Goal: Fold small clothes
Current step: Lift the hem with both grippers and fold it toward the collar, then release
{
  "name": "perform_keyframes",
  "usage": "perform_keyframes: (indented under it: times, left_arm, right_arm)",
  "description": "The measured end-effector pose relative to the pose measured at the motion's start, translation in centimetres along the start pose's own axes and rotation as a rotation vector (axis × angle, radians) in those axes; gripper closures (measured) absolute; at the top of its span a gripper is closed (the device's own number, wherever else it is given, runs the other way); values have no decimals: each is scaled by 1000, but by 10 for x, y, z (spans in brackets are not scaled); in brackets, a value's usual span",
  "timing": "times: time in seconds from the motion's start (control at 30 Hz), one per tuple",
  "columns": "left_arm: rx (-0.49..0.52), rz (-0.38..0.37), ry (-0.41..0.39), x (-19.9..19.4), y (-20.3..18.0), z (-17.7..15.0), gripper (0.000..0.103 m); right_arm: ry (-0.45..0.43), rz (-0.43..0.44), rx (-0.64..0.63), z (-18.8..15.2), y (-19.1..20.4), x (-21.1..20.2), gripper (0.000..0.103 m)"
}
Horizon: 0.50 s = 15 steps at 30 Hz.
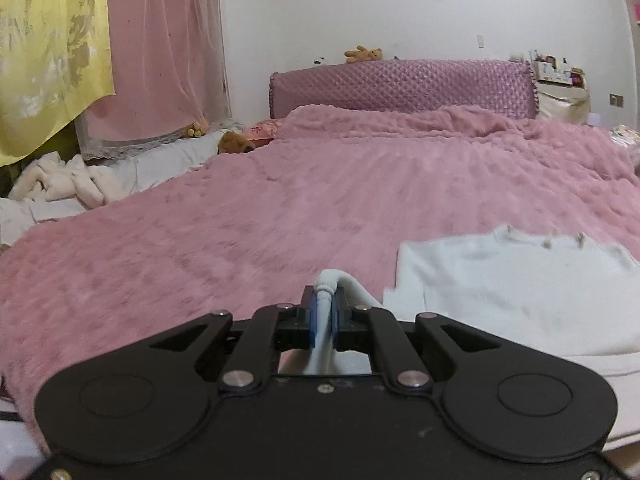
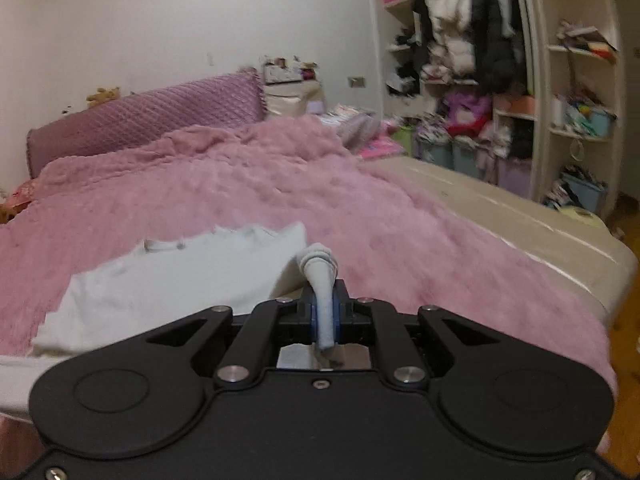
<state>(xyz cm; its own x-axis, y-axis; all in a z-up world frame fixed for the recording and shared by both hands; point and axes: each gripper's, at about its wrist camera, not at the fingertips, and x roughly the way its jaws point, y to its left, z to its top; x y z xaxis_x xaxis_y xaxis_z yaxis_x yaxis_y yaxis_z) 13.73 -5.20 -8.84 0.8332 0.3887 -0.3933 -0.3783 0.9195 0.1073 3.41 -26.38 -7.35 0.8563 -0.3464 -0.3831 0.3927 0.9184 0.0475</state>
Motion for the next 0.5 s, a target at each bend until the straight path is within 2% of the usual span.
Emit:
perform_keyframes:
  times: [0.17, 0.27, 0.37, 0.43, 0.5]
  left_arm:
    - [2, 3, -12, 73, -32, 33, 95]
    - [24, 21, -19, 119, -56, 40, 93]
    - [52, 19, 21, 164, -79, 36, 90]
    - [69, 12, 78, 196, -91, 30, 85]
    - [74, 23, 111, 215, -94, 25, 81]
  right_arm:
    - [-38, 35, 10, 32, 23, 62, 100]
    - [-47, 40, 8, 46, 31, 103, 100]
    - [-67, 26, -7, 45, 38, 146, 100]
    - [-74, 1, -29, 40, 43, 170, 99]
    - [-72, -33, -22, 34, 45, 201, 91]
